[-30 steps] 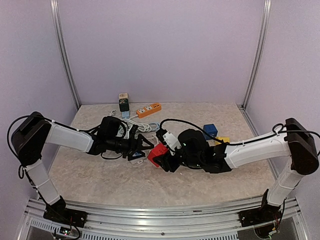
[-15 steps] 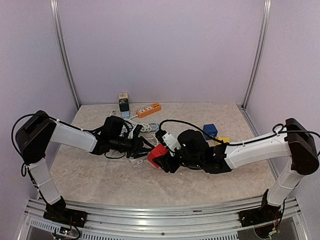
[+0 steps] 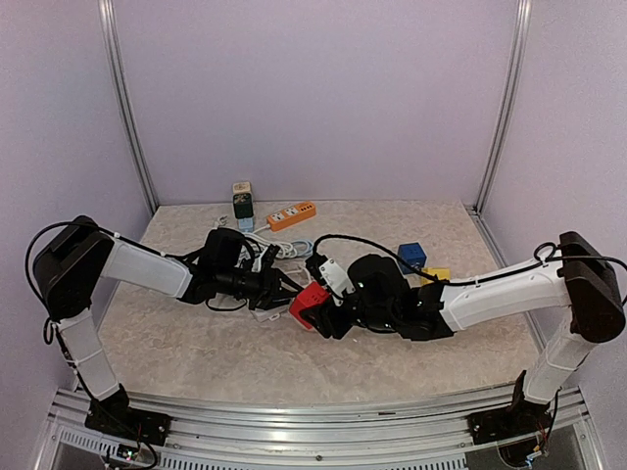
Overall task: Pull the plug off the socket
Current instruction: Remove the plug from the socket.
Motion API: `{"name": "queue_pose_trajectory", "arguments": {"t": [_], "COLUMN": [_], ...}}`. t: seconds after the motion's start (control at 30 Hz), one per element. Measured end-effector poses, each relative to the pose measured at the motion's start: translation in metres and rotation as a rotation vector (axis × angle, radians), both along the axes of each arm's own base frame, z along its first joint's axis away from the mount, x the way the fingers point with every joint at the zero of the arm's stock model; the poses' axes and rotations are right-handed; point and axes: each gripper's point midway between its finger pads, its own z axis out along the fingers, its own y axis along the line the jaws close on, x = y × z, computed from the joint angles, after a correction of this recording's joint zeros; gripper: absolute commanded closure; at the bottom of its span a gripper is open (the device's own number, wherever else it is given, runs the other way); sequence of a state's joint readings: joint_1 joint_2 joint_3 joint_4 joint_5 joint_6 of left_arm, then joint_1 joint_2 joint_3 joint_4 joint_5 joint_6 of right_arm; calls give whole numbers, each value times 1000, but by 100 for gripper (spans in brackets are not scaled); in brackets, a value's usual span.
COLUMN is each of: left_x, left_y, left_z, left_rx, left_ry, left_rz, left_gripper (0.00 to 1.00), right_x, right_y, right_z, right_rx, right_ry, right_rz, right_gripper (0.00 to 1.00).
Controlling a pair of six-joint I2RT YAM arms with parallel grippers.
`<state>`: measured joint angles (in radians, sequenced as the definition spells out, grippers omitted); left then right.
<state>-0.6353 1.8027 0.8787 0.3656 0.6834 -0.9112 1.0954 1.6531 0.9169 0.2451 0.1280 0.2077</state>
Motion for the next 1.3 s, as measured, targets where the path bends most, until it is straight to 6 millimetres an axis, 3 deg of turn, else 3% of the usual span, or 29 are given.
{"name": "queue_pose_trajectory", "arguments": {"t": [0.27,0.83,1.3], "left_x": [0,-1,-1], "left_y": [0,2,3], "left_z": [0,10,13], "left_rx": [4,26,38], "left_ry": [-21,-65,-90], "left_rz": [-10,5,4], "left_gripper": [97,99,100], "right_x": [4,10,7], "right_y": [-4,-12,-8], "right_z": [-1,7,10], "right_rx": [40,183,128], "right_ry": [26,161,112], "right_rz": [-9,30,15], "right_gripper": [100,100,100]}}
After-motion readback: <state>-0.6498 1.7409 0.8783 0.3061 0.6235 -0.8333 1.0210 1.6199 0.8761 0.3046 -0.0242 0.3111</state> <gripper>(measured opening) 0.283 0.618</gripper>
